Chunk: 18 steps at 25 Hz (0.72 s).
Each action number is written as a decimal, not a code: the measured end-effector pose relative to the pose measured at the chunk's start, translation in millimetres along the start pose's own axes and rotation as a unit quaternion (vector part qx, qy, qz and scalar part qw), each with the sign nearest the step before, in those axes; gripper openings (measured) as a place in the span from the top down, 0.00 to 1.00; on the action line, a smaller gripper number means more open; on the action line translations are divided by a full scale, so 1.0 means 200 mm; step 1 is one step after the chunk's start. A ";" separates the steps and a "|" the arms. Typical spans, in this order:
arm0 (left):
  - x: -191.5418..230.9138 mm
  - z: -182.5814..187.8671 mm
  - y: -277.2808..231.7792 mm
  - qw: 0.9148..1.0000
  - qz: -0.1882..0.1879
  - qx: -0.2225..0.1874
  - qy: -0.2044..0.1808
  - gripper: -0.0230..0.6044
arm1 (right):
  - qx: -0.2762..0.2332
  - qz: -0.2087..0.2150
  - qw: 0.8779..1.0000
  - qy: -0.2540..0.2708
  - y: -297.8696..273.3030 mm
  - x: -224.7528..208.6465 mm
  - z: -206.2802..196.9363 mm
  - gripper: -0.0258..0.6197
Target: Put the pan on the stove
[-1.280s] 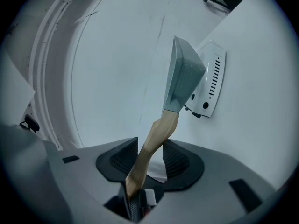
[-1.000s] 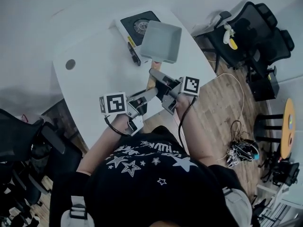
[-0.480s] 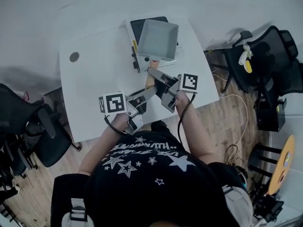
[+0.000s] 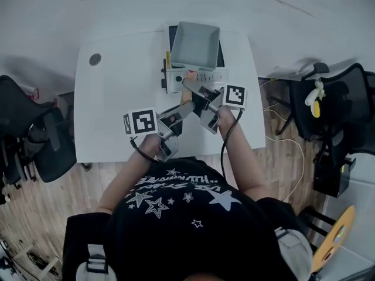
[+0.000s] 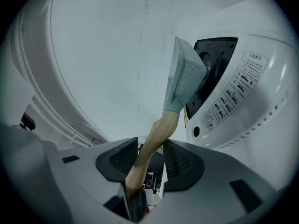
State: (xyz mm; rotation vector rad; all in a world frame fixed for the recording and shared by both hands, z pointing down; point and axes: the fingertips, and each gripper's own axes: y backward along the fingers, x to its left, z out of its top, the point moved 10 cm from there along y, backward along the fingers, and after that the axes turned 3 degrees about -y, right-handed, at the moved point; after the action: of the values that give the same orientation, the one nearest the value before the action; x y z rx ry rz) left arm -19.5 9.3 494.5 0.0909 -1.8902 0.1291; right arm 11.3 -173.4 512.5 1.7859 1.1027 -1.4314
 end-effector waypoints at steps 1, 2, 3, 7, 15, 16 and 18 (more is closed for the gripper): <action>0.00 -0.01 -0.01 1.000 0.002 -0.006 0.001 0.78 | 0.007 0.000 1.000 0.000 0.00 -0.01 0.01 0.71; 0.01 -0.01 -0.01 1.000 0.004 -0.012 0.002 0.78 | 0.014 0.000 1.000 -0.001 -0.01 -0.02 0.02 0.71; 0.02 -0.01 -0.02 1.000 0.007 -0.017 0.004 0.78 | 0.021 0.001 1.000 -0.002 -0.01 -0.03 0.02 0.70; 0.03 -0.02 -0.07 0.999 0.017 -0.040 0.014 0.78 | 0.043 0.007 0.999 -0.012 -0.02 -0.07 0.08 0.70; 0.05 -0.03 -0.21 0.996 0.033 -0.076 0.028 0.78 | 0.073 0.008 0.997 -0.031 0.01 -0.15 0.20 0.70; 0.05 -0.03 -0.22 0.996 0.035 -0.078 0.028 0.78 | 0.076 0.007 0.997 -0.031 0.00 -0.16 0.21 0.70; 0.06 -0.03 -0.23 0.996 0.038 -0.082 0.029 0.78 | 0.078 0.009 0.996 -0.035 0.00 -0.16 0.21 0.70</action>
State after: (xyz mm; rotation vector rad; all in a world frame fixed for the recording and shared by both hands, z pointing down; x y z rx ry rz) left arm -11.6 -35.0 509.1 -0.0959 -1.8404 0.0284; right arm -11.2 -217.8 533.6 1.8318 0.9597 -1.5943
